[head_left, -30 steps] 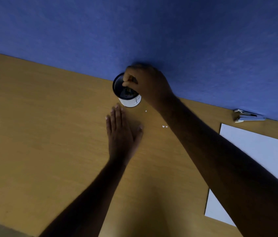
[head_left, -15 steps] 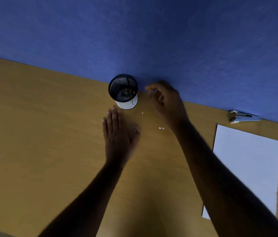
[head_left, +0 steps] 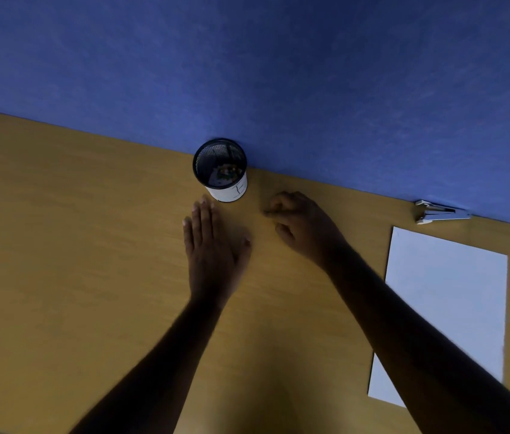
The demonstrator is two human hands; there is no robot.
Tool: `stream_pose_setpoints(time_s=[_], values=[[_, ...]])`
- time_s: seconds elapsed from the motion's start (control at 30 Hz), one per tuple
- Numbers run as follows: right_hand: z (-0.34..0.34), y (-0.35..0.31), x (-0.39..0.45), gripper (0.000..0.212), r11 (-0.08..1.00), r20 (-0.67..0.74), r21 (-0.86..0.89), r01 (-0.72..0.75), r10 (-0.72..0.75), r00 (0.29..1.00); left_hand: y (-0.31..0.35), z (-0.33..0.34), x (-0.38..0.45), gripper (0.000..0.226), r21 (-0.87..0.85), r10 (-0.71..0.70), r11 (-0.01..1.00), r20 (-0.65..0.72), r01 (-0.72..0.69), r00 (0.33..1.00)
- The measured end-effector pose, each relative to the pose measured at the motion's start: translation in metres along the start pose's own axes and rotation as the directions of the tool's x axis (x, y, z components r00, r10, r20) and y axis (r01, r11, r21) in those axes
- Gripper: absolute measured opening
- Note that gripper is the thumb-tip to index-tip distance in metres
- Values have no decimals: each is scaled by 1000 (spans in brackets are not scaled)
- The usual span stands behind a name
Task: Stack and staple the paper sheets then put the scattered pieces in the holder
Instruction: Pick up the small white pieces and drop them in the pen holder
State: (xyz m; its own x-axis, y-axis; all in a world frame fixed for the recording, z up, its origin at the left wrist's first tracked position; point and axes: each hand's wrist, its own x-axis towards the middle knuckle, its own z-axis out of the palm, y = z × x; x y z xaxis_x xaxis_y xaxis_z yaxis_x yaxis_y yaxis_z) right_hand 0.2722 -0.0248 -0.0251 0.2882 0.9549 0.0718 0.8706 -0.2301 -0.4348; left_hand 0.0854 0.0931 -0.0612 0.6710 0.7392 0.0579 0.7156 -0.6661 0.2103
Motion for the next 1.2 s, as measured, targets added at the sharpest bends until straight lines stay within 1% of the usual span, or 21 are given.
stream_pose_setpoints(time_s=[0.2,0.33,0.4,0.47,0.53,0.6,0.67,0.73,0.83,0.9,0.97,1.0,1.03,1.1,1.2], values=[[-13,20,-46,32,997,16,71,8,-9,1000,0,0,0,90,7,9,1000,-5,-9,1000],[-9,27,-56,32,995,12,96,-19,18,1000,0,0,0,90,7,2,1000,7,-2,1000],[-6,27,-56,30,991,12,118,-61,60,998,0,0,0,90,10,1,1000,5,-1,1000],[-3,24,-54,26,977,-1,167,-132,134,991,0,0,0,90,6,4,1000,-4,-4,1000],[1,21,-53,22,957,-40,223,-186,199,979,0,0,-1,89,1,9,1000,-12,-9,1000],[3,18,-52,18,949,-78,244,-199,224,972,0,0,-1,88,11,14,1000,-18,-14,1000],[5,15,-51,16,962,-104,204,-184,208,973,-1,0,-1,88,22,14,1000,-15,-13,1000],[7,12,-51,14,978,-111,118,-174,187,976,0,0,-1,88,21,13,1000,-13,-13,1000],[7,8,-49,14,984,-74,-9,-179,178,981,1,-1,-1,88,17,17,1000,-26,-17,1000],[7,7,-47,13,985,-54,-72,-159,155,986,1,-2,-1,89,15,17,1000,-21,-17,1000],[9,6,-46,12,982,-37,-116,-148,145,989,1,-2,-1,89,22,17,1000,-16,-17,1000],[10,7,-46,13,981,-32,-110,-161,159,987,1,-1,-1,89,22,17,1000,-15,-17,1000],[11,7,-45,14,978,-36,-71,-194,192,981,1,-1,-1,89,18,16,1000,-13,-16,1000],[8,7,-41,17,949,-49,101,-300,306,951,1,-1,0,89,15,12,1000,-16,-12,1000],[-4,4,-33,22,822,-60,412,-393,455,889,0,0,0,88,24,14,1000,-12,-14,1000]])
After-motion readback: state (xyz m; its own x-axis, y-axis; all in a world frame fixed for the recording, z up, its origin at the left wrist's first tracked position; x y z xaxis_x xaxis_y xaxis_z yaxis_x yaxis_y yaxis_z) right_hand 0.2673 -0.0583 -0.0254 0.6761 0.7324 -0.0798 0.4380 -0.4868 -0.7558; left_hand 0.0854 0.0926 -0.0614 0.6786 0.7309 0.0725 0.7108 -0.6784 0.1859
